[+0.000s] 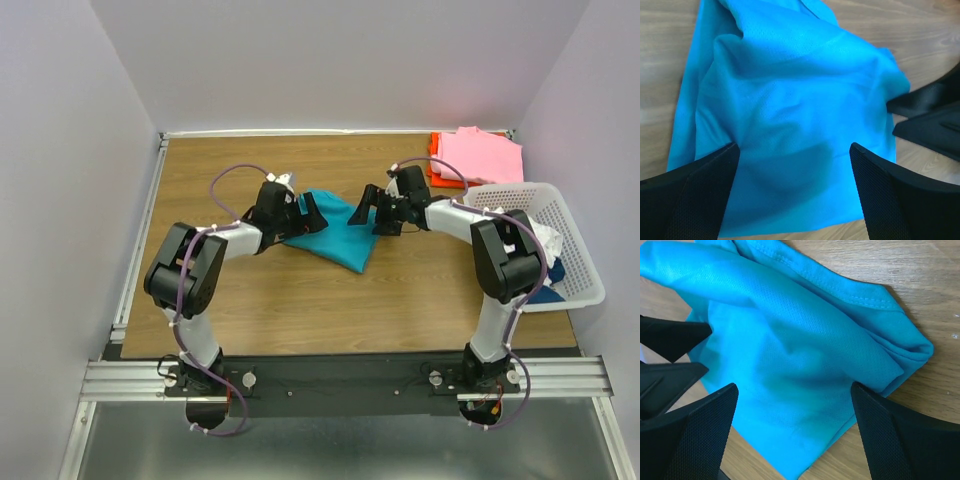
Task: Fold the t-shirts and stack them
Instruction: Fold the tshirt
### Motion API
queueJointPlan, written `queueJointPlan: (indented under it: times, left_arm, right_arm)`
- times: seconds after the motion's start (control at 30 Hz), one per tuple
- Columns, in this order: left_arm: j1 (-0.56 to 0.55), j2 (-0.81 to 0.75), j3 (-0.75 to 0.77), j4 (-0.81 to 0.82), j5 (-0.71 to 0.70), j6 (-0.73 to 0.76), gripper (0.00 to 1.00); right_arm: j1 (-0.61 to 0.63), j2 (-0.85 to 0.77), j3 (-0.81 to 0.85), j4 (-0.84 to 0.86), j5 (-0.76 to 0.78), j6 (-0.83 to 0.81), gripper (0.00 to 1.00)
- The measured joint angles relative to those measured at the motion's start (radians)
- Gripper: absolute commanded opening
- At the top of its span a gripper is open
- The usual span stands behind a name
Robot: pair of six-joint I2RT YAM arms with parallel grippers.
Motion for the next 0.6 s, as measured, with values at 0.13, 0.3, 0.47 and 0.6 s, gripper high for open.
queueJointPlan:
  times: [0.13, 0.3, 0.47, 0.6]
  left_arm:
    - [-0.04, -0.085, -0.141, 0.079, -0.008, -0.023, 0.98]
    - [-0.161, -0.24, -0.31, 0.089, -0.029, -0.083, 0.98]
    - [-0.208, -0.396, -0.385, 0.005, -0.07, -0.132, 0.98]
    - [-0.201, -0.445, -0.34, -0.031, -0.131, -0.133, 0.98]
  right_arm:
    - [0.0, -0.025, -0.033, 0.019, 0.002, -0.042, 1.0]
    - [0.0, -0.105, -0.108, -0.001, 0.003, -0.105, 1.0]
    - [0.0, -0.233, -0.166, -0.031, 0.0, -0.138, 1.0]
    - [0.0, -0.324, -0.178, -0.033, -0.023, -0.146, 1.0]
